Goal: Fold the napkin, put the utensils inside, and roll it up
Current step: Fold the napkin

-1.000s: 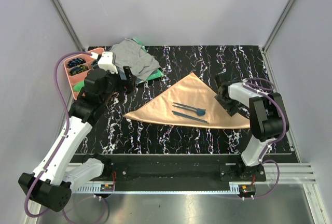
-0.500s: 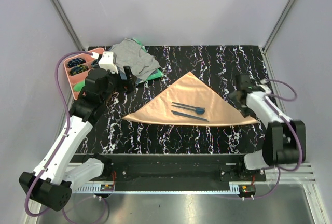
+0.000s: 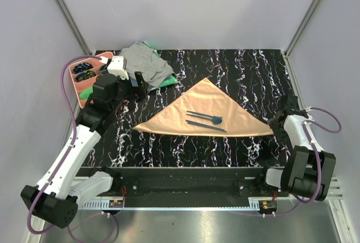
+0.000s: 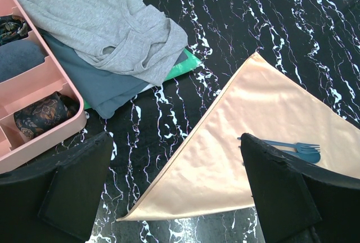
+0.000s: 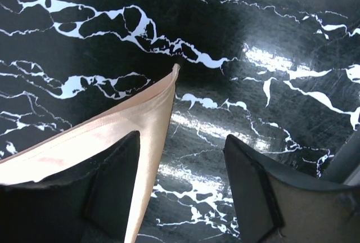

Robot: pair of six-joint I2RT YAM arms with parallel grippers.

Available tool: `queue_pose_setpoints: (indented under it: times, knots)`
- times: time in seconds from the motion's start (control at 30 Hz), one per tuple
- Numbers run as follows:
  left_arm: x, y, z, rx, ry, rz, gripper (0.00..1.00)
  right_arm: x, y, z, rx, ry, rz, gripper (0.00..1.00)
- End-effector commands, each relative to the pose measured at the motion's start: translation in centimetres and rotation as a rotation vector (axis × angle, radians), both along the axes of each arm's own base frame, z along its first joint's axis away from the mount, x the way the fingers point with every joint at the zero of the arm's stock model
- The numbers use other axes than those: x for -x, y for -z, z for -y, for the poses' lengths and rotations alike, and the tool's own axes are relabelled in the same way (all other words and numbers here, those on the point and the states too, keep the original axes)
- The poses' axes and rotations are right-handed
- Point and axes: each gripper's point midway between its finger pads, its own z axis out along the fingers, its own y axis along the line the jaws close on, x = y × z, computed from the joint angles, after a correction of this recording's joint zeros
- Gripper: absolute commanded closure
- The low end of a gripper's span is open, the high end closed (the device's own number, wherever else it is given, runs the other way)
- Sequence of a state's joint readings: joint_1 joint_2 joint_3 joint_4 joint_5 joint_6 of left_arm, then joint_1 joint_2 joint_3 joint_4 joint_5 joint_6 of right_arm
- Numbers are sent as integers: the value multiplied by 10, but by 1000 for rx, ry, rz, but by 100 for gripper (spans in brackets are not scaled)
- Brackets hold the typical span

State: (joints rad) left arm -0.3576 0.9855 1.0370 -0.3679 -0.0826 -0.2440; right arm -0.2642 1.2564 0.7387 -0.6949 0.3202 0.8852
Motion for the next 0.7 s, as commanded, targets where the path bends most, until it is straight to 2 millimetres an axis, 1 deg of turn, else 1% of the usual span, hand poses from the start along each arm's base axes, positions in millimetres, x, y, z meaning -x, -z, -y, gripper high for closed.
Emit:
queue_pose_setpoints:
  times: [0.0, 0.13, 0.23, 0.5, 0.57, 0.67]
  knots:
    - [-3, -21, 0, 25, 3, 65, 1, -13, -1, 6, 5, -20, 24, 32]
    - [-2, -20, 2, 26, 8, 60, 1, -18, 3, 7, 1, -14, 29, 35]
    - [-2, -20, 1, 24, 4, 59, 1, -18, 10, 6, -8, -7, 19, 36]
    - [-2, -20, 1, 25, 4, 60, 1, -11, 30, 3, -31, 21, -16, 38]
    - [-2, -20, 0, 23, 3, 59, 1, -9, 33, 4, -28, 32, -23, 41]
    - [-2, -20, 0, 23, 3, 59, 1, -7, 36, 6, -20, 46, -31, 41]
